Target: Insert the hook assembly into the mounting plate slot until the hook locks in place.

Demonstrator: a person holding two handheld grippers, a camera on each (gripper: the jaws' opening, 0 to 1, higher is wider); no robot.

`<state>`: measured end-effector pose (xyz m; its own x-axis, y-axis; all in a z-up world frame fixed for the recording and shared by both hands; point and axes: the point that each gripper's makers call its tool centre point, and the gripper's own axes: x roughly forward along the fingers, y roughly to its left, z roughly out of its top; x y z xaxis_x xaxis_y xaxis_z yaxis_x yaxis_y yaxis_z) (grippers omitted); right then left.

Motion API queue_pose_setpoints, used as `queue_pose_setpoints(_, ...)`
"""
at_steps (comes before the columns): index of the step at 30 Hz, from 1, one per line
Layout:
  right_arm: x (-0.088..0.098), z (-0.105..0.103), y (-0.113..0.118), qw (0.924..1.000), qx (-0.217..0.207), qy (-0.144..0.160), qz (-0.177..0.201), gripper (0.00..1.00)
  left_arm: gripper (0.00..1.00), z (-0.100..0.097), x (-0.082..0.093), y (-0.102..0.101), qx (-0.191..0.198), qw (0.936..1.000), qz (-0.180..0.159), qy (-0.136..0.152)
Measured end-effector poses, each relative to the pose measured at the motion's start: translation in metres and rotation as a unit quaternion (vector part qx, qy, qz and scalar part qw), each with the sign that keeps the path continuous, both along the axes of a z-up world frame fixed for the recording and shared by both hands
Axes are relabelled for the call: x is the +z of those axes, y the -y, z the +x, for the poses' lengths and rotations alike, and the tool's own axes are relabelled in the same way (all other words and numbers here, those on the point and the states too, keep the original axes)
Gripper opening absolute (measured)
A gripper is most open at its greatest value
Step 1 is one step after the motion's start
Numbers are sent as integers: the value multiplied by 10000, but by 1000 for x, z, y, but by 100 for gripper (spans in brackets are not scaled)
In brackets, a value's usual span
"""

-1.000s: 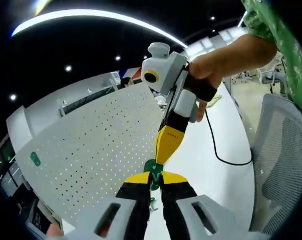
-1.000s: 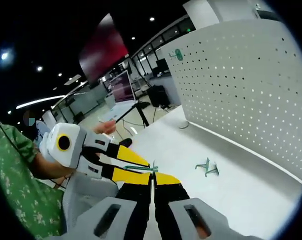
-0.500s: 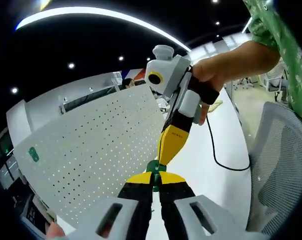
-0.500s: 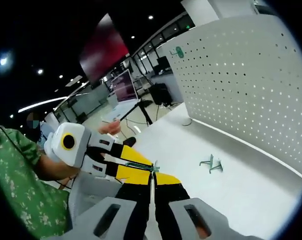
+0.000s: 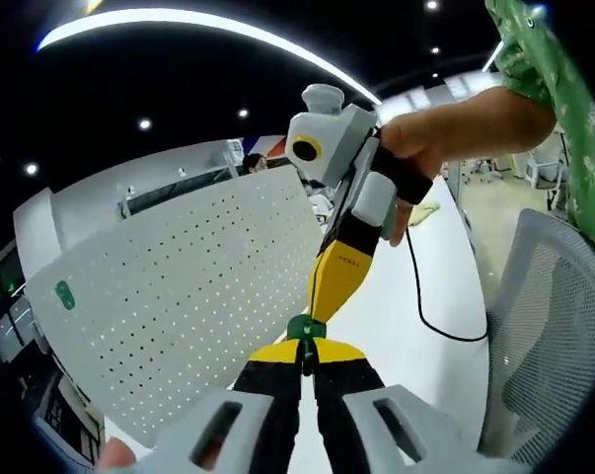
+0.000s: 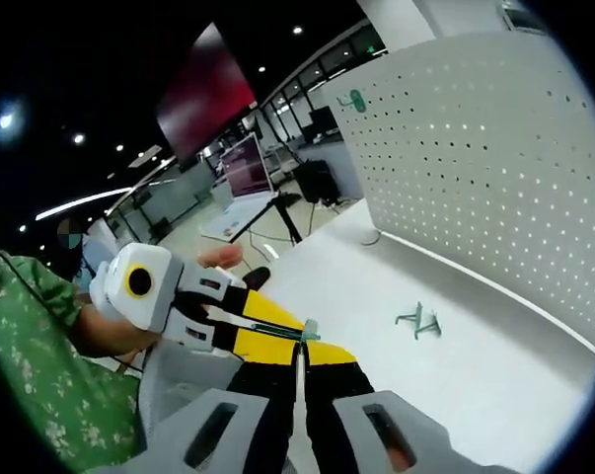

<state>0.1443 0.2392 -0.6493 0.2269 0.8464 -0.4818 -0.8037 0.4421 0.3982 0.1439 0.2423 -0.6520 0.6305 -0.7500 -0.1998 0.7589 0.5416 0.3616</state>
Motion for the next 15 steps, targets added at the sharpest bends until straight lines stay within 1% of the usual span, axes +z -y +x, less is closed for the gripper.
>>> queue_pose_setpoints(3,0,0,-1,9999,-39,-107,56,1,3,1,0,-1,40,9999,-123,-90)
queue_pose_setpoints(7,2,1,-2,9999,-56,-123,95,0,3,4,-1,-4,137,9992,-294,-226)
queue_pose_setpoints(9,2,2,-3,9999,-59,-108,116,0,3,4,0,-6,170,9982,-448,-350)
queue_pose_setpoints(13,4,3,-5,9999,-45,-36,140,1,3,6,-1,-7,227,9979,-482,-373)
queue_pose_setpoints(15,4,3,-5,9999,-35,-3,159,1,3,8,0,-8,272,9969,-586,-445)
